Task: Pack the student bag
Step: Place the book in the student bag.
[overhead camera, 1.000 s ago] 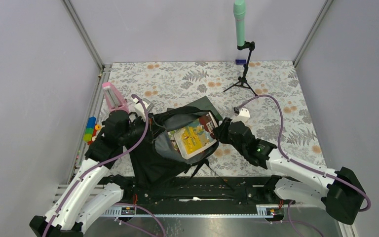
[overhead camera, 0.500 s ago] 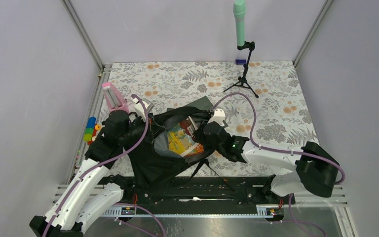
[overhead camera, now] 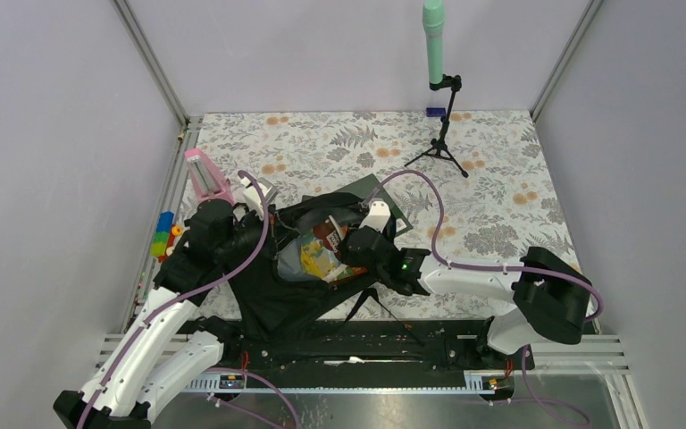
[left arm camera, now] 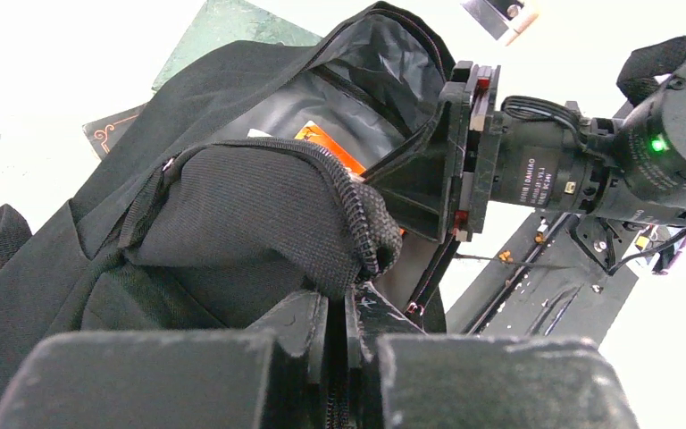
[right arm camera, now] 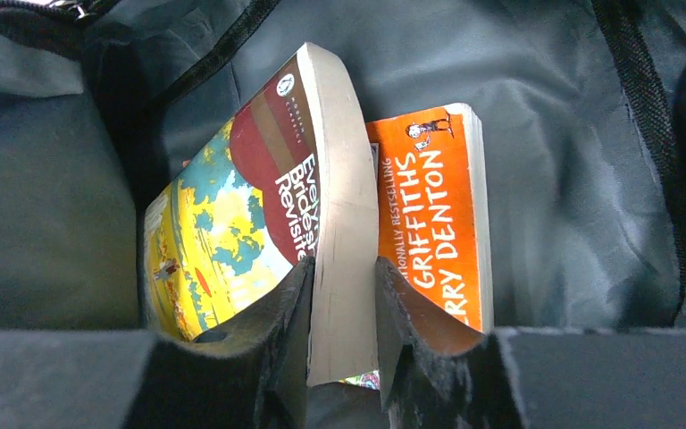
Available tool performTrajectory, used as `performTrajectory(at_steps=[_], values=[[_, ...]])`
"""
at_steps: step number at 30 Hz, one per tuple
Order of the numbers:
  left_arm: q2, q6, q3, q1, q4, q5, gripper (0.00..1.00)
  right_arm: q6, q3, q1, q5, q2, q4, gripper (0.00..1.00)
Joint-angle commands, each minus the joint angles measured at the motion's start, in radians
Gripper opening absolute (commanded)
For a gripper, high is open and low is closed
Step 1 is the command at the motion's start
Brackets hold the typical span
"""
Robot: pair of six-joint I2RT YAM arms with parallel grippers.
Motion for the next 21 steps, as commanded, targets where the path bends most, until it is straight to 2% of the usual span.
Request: performTrajectory(at_steps=[1,5,8,10,13,16,21], values=[[-0.017,0.003,0.025,-0.005,0.076,0.008,0.00,-0.069,0.031,0.043,0.014,-0.046,-0.050,0.37],[-0.020,0.001,0.025,-0.005,0.074,-0.012,0.00,-0.119,0.031,0.044,-0.010,-0.076,-0.035,0.51],[-0.023,-0.001,0.024,-0.006,0.073,-0.026,0.00,-0.165,0.029,0.043,-0.055,-0.109,-0.007,0.68],[-0.028,-0.002,0.023,-0.005,0.073,-0.032,0.00,-0.196,0.029,0.043,-0.077,-0.136,-0.002,0.73],[-0.040,-0.003,0.024,-0.005,0.073,-0.055,0.00,-0.255,0.041,0.043,-0.098,-0.179,-0.021,0.78],[-0.057,-0.010,0.023,-0.005,0.074,-0.110,0.00,-0.316,0.074,0.043,-0.093,-0.230,-0.110,0.80],[-0.079,-0.063,0.073,-0.005,0.059,-0.226,0.00,-0.389,0.064,0.038,-0.078,-0.382,-0.147,0.86]])
